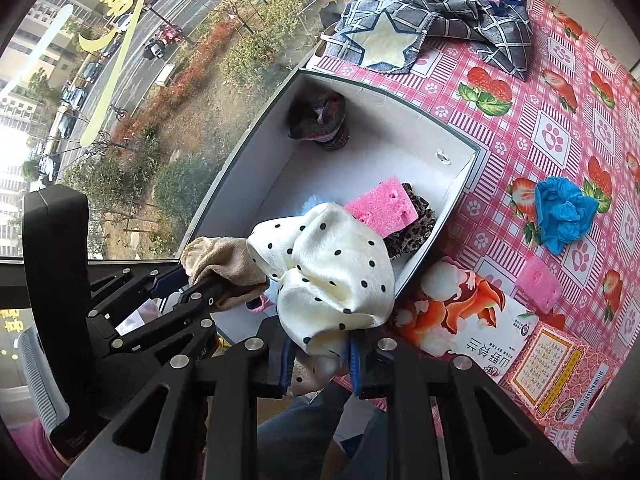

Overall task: Organize soft objects
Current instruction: 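Open the left gripper to drop the sock while the right drops the polka-dot cloth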

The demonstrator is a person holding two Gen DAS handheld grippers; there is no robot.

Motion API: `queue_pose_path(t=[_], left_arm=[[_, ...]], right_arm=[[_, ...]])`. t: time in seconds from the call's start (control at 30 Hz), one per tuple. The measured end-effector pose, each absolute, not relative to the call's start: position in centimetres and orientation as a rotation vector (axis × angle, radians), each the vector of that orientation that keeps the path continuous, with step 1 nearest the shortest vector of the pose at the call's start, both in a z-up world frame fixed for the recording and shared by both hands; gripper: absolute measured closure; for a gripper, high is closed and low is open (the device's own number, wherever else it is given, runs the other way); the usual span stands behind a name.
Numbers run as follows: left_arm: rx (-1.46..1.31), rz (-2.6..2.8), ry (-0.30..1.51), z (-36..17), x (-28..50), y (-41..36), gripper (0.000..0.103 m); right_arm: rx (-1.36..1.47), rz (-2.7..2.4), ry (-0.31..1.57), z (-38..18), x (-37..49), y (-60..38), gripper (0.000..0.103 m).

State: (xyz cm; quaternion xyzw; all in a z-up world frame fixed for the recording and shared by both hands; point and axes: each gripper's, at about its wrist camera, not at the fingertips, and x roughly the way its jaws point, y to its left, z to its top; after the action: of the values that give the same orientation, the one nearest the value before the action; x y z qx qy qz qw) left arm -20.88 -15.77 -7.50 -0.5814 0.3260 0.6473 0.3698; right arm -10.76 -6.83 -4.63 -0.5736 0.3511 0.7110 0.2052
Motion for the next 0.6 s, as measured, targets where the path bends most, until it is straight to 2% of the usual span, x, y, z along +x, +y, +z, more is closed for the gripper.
queue_pose_path(t=[0.27,0.37,0.43,0.47,0.5,0.53,0.6], left_arm=[[-1.489,1.683,0.838,-8.5,-22.1,-14.0,0.074],[-1.493,1.676,0.828,-8.7,-22.3,-13.6,0.058],[-1.484,1.68,0.822,-8.6,-22.4,-13.6,0.037],[-1.478,1.684,0.82,-8.5,-22.4,-13.6,0.032],[-1.475,1.687,0.819,-8.4,-22.3,-13.6,0.023],[-1.476,1.688,0.822,-8.4,-22.3,-13.6,0.022],[-1.485,1.688,0.822,-8.5,-22.3,-13.6,0.021]], right_arm=[[-1.58,1.963,0.964,-5.0,-13.0,-4.3,0.082],[-1.576,1.96,0.969,-5.2,-13.4,-3.6,0.081],[-1.577,1.961,0.972,-5.2,-13.6,-3.2,0.081],[-1.579,1.963,0.974,-5.2,-13.6,-3.1,0.08],[-1.577,1.963,0.971,-5.2,-13.7,-3.0,0.071],[-1.57,1.963,0.965,-5.0,-13.6,-2.9,0.056],[-1.545,1.969,0.955,-4.7,-13.5,-2.6,0.038]])
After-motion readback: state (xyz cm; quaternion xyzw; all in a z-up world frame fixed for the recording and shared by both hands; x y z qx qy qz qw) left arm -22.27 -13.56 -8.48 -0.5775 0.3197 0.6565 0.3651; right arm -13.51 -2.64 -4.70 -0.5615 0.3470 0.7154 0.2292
